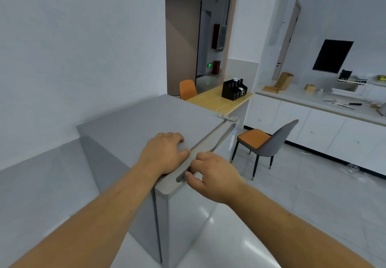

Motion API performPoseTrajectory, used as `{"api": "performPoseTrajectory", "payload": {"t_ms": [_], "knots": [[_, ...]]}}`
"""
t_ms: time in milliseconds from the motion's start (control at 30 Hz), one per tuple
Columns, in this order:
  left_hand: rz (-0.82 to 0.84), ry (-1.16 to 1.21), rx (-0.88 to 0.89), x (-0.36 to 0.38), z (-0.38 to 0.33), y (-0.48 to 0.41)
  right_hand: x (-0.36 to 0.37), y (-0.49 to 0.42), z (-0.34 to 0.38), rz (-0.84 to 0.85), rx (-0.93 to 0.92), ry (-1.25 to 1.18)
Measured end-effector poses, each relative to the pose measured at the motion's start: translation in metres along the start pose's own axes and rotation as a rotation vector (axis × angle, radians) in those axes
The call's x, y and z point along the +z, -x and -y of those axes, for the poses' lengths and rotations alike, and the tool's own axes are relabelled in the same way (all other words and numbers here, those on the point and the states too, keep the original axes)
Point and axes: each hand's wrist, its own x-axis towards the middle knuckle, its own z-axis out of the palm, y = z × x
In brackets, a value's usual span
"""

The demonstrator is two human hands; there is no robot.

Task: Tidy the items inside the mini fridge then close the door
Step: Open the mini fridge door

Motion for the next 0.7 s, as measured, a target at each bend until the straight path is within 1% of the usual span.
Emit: {"api": "performPoseTrajectory", "payload": {"t_ms": [67,133,233,267,333,400,467,600,700], "knots": [[0.002,-0.008,-0.003,0.002,0.0,-0.003,-0.005,0.005,-0.003,-0.02,0.028,0.023],[0.006,-0.01,-0.004,0.004,0.001,-0.004,-0.014,0.016,-0.011,-0.092,0.075,0.045],[0.016,-0.027,0.006,0.006,-0.003,-0.009,-0.031,0.029,-0.026,-0.175,0.263,0.011],[0.02,-0.029,0.005,0.006,-0.006,-0.01,-0.035,0.029,-0.029,-0.156,0.315,0.017],[0.02,-0.036,0.011,0.007,-0.013,-0.014,-0.042,0.03,-0.036,-0.047,0.399,0.076],[0.016,-0.052,0.019,0.009,-0.018,-0.017,-0.05,0.033,-0.042,0.078,0.449,0.156],[0.005,-0.058,0.016,0.011,-0.016,-0.017,-0.057,0.038,-0.047,0.157,0.474,0.215],[-0.006,-0.057,0.009,0.014,-0.015,-0.018,-0.068,0.055,-0.059,0.237,0.557,0.291],[-0.007,-0.072,0.01,0.013,-0.018,-0.016,-0.071,0.073,-0.069,0.243,0.598,0.373]]}}
